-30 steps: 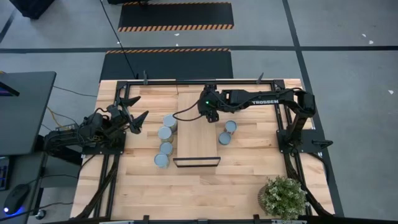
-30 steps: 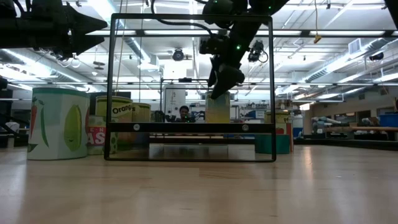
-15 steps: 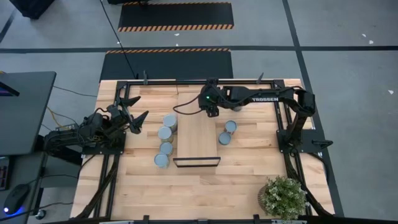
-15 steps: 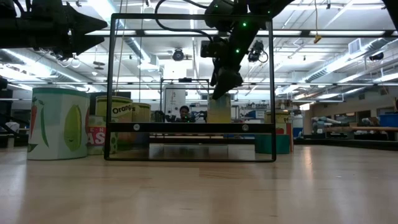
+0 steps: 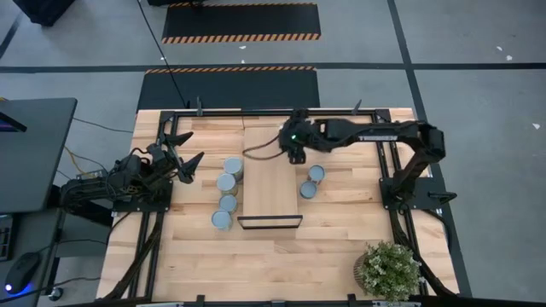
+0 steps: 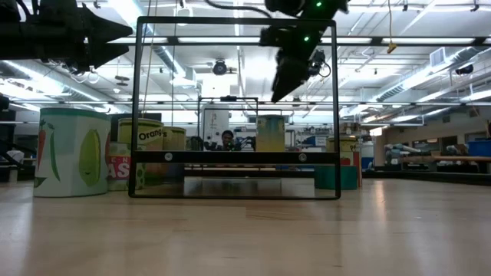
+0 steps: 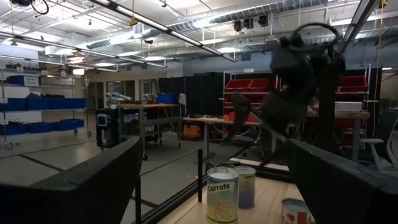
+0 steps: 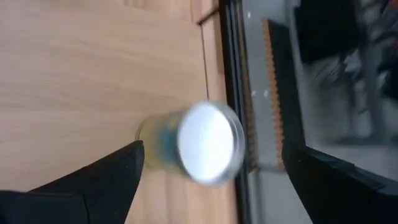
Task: Pick and place cans onto a shelf
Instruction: Adjust the canned carrots on the shelf, then put the canned peas onto the shelf
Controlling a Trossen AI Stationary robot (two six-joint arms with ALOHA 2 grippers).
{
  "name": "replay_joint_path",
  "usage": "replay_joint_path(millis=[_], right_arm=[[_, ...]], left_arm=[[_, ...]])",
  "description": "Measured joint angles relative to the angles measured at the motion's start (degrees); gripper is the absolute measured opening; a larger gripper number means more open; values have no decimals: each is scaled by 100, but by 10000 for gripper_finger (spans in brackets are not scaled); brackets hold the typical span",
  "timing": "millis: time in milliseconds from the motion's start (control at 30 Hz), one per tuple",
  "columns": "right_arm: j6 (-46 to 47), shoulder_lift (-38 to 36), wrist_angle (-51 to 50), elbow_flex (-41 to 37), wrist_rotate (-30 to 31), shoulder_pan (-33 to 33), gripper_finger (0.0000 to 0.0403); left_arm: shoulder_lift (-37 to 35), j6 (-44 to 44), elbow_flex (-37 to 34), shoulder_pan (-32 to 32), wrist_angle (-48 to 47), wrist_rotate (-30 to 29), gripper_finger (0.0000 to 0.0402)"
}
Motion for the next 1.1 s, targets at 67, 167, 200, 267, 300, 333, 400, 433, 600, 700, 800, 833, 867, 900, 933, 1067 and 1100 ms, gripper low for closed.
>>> replay_joint_path(millis=[67,167,200,267,300,333,400,433,600,700,800,833,867,900,933,1067,1100], right_arm=[[401,-206,-265,2,-257,-145,384],[822,-400,-779,2,-488,-448,381],[939,-430,-956,2,-548,-581,381],[1244,-430,-1257,2,-756,-877,381],[1386,-402,-1379,2,-907,-1033,383],[1512,-343,-1471,2,-1067,-1173,385],[1675,-194,-1596,2,-1320,-1425,392],[1719,-114,-1637,0,-1408,-1524,396],[2145,115,-1688,0,-1440,-1956,398],[2421,153,-1772,0,-1443,-2166,399],[2692,157,-1893,2,-1630,-2300,399],[2736,157,-1978,2,-1700,-2331,399],[2796,157,-2029,2,-1750,-2356,399],[2863,157,-2062,2,-1752,-2374,399],[2931,157,-2106,2,-1754,-2386,399],[3214,157,-2164,2,-1754,-2390,399],[3273,157,-2169,2,-1756,-2390,399]], left_arm=[[0,-2,0,0,-4,0,396],[1,-4,0,2,-4,0,396],[1,-4,0,1,-4,0,396],[0,-5,0,0,-4,0,396],[2,-7,0,1,-4,0,396],[2,-7,0,0,-4,0,396],[0,-9,0,2,-4,0,396],[0,-17,0,0,-4,0,396],[0,-79,0,0,-16,-1,396],[0,-70,0,2,-23,0,396],[1,-66,0,0,-26,0,396],[1,-66,0,1,-26,-2,396],[0,-65,0,2,-31,0,396],[1,-63,0,0,-35,0,396],[2,-65,0,0,-36,-2,396],[2,-63,0,1,-36,0,396],[2,-63,0,0,-37,0,396]])
